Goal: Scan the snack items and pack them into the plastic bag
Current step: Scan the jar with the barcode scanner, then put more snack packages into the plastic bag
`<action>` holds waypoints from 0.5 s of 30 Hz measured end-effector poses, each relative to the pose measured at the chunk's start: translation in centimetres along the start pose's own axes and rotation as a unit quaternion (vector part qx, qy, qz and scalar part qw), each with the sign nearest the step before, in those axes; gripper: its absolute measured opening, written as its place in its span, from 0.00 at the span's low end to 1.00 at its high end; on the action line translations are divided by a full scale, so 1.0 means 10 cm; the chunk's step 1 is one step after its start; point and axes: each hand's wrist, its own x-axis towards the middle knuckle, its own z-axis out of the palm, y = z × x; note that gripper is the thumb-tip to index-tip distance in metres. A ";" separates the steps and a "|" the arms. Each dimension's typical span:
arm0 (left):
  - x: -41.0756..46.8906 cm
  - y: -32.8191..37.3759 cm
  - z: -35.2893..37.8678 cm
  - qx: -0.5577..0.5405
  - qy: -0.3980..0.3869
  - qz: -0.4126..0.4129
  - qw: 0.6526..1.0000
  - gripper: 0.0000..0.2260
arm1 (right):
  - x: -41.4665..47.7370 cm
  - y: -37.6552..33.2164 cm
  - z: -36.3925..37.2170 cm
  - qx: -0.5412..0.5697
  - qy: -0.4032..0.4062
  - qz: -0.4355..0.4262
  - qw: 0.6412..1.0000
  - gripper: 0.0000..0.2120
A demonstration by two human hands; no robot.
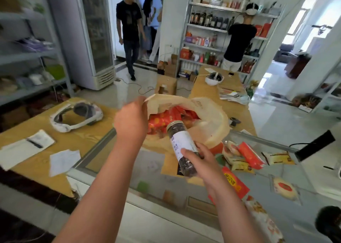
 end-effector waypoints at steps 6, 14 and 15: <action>0.11 -0.04 -0.10 -0.005 0.040 0.044 0.998 0.13 | 0.45 -0.22 0.17 -0.039 -0.005 -0.015 0.999 0.19; 0.08 0.09 -0.10 0.020 0.060 0.163 0.985 0.18 | 1.29 -0.40 0.55 -0.190 -0.099 -0.050 0.975 0.20; 0.09 0.12 -0.11 0.031 0.069 0.159 0.984 0.17 | 1.40 -0.39 0.63 -0.203 -0.115 -0.054 0.971 0.19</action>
